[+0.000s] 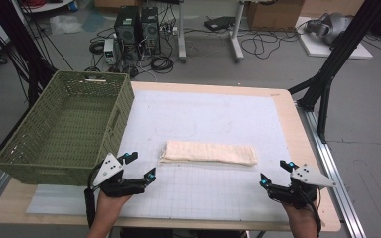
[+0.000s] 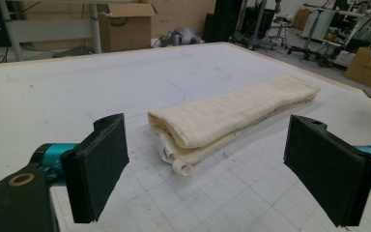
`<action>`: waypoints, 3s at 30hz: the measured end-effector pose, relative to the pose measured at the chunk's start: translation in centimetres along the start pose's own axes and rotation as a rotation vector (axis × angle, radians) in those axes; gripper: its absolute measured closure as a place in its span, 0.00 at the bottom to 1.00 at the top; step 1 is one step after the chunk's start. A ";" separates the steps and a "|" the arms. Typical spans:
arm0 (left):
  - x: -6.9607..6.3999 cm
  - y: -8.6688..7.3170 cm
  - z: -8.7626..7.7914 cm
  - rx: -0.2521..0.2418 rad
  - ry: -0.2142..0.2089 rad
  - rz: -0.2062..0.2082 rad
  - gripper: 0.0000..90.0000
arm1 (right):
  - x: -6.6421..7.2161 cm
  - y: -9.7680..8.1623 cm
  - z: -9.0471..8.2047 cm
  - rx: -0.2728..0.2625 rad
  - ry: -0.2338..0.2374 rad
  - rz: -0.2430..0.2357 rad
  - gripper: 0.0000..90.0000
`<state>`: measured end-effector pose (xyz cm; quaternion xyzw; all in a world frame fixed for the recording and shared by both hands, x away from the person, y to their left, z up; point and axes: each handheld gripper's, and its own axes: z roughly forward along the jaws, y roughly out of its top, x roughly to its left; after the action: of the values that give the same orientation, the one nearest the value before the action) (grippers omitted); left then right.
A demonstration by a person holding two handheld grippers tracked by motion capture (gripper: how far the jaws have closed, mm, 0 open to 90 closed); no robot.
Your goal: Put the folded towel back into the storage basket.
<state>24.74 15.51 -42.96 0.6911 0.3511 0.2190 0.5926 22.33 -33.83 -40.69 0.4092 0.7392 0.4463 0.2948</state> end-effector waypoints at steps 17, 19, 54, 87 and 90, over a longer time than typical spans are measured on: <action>-0.3 -0.2 0.3 0.009 -0.010 -0.008 0.18 | -0.6 -0.4 0.0 0.017 0.008 0.000 0.22; -0.2 -0.2 0.2 0.011 -0.005 -0.005 0.18 | -0.7 -0.4 0.0 0.017 0.011 0.001 0.22; -0.4 3.2 1.7 0.053 -0.039 -0.034 0.20 | -0.3 -0.3 -0.3 0.012 0.023 0.001 0.22; 1.9 4.2 11.3 0.384 0.081 -0.070 0.40 | -0.5 -0.5 -0.4 0.009 0.027 0.000 0.22; 1.9 3.4 11.9 0.442 0.102 -0.050 0.43 | -0.6 -0.5 -0.4 0.014 0.027 0.005 0.22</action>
<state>35.29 8.82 -42.24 0.7834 0.4370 0.1567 0.4133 22.12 -34.65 -40.93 0.4072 0.7450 0.4474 0.2810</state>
